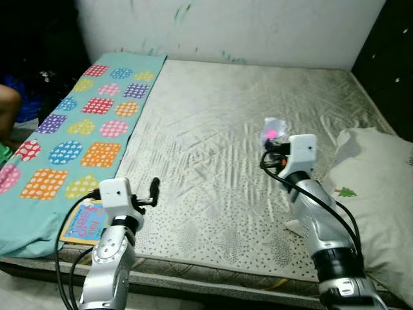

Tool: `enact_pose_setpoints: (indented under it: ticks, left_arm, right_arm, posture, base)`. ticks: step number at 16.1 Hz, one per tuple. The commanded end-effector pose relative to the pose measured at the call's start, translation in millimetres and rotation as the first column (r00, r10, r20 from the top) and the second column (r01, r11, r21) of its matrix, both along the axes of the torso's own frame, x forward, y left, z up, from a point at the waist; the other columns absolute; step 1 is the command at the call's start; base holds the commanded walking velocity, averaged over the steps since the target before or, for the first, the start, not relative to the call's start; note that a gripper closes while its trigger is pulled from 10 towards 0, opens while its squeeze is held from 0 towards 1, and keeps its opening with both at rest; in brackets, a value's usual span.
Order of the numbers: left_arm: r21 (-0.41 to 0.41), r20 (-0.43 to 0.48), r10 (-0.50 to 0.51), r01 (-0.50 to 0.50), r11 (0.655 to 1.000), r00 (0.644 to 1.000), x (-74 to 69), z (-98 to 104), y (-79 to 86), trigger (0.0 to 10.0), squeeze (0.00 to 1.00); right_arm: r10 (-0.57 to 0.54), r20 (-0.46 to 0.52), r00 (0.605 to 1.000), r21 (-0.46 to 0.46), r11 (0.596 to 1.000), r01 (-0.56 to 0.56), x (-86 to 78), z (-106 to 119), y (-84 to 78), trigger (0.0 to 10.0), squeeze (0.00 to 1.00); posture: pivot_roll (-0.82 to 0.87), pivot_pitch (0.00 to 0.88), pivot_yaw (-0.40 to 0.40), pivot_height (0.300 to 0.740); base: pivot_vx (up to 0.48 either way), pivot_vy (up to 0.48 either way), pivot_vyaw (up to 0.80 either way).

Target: Clean up the room

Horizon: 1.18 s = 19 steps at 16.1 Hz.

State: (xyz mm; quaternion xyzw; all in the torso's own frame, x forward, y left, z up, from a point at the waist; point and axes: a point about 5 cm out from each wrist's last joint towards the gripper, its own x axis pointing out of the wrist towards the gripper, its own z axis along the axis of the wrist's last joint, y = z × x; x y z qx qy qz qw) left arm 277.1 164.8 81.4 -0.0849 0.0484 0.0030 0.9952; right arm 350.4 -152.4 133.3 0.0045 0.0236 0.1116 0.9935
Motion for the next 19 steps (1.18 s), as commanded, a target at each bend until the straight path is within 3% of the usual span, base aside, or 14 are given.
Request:
enact_pose_setpoints:
  ticks: [1,3,4,5,6,7,8,10,12,14,19]
  left_arm:
    - [0.025,-0.001,0.014,-0.014,1.000,1.000,1.6,-0.1,5.0,10.0,0.00]
    - [0.059,-0.004,-0.044,0.044,0.997,0.999,4.5,-0.8,1.3,10.0,0.00]
    - [0.094,-0.022,-0.053,0.055,0.994,0.998,4.2,-3.2,1.6,10.0,0.00]
    - [-0.074,-0.092,-0.122,0.116,0.991,0.988,0.6,-13.1,-3.1,10.0,0.00]
    - [-0.132,-0.123,-0.140,0.123,0.984,0.983,-0.9,-18.1,-5.2,10.0,0.00]
    - [-0.099,-0.130,-0.137,0.125,0.987,0.982,-1.6,-21.2,-4.8,10.0,0.00]
    - [-0.106,-0.113,-0.141,0.129,0.986,0.984,-3.8,-18.2,-9.9,10.0,0.00]
    - [-0.114,-0.093,-0.109,0.098,0.989,0.990,-10.9,-15.6,-9.4,10.0,0.00]
    - [-0.072,-0.064,-0.061,0.056,0.996,0.996,-16.9,-14.0,-2.7,10.0,0.00]
    - [-0.116,-0.102,0.043,-0.055,0.992,0.994,-19.5,-20.0,7.9,10.0,0.00]
    - [-0.112,-0.103,0.039,-0.051,0.992,0.994,-22.0,-17.7,7.2,10.0,0.00]
  right_arm:
    - [0.041,0.001,0.999,-0.053,0.998,-0.041,6.7,5.2,7.0,10.0,0.00]
    - [0.066,-0.012,0.998,-0.181,0.981,-0.067,12.5,2.1,11.8,10.0,0.00]
    - [0.126,0.007,0.992,-0.188,0.975,-0.122,11.8,1.9,18.8,10.0,0.00]
    - [0.153,0.023,0.988,-0.195,0.970,-0.145,10.2,1.0,26.8,10.0,0.00]
    - [0.120,0.040,0.992,-0.203,0.973,-0.109,10.6,0.5,27.6,10.0,0.00]
    - [0.130,0.027,0.991,-0.163,0.979,-0.124,8.7,-1.9,30.8,10.0,0.00]
    - [0.087,-0.033,0.996,-0.044,0.995,-0.089,0.0,-12.2,33.6,10.0,0.00]
    - [-0.008,-0.034,0.999,0.033,0.999,0.010,-17.8,-24.4,27.1,10.0,0.00]
    - [-0.084,-0.048,0.995,0.057,0.995,0.086,-34.2,-34.9,20.3,10.0,0.00]
    - [-0.130,-0.061,0.990,0.053,0.990,0.133,-47.7,-40.0,14.7,10.0,0.00]
    - [-0.114,-0.088,0.990,0.043,0.992,0.118,-55.6,-43.5,19.4,10.0,0.00]
  posture:
    - [-0.12,0.000,0.006,0.740]
    - [-0.12,0.000,0.002,0.740]
    - [-0.12,0.000,-0.002,0.740]
    - [-0.10,0.000,-0.025,0.740]
    - [-0.09,0.000,-0.032,0.740]
    - [-0.08,0.000,-0.036,0.740]
    - [-0.08,0.000,-0.030,0.740]
    - [-0.10,0.000,-0.018,0.740]
    - [-0.12,0.000,-0.011,0.740]
    - [-0.13,0.000,-0.014,0.740]
    - [-0.11,0.000,-0.027,0.740]
  base:
    - [0.000,0.000,0.00]
    - [0.000,0.000,0.00]
    - [0.000,0.000,0.00]
    - [0.000,0.000,0.00]
    - [0.000,0.000,0.00]
    - [0.000,0.000,0.00]
    - [0.000,0.000,0.00]
    - [0.000,0.000,0.00]
    - [0.000,0.000,0.00]
    - [0.000,0.000,0.00]
    - [0.000,0.000,-0.33]
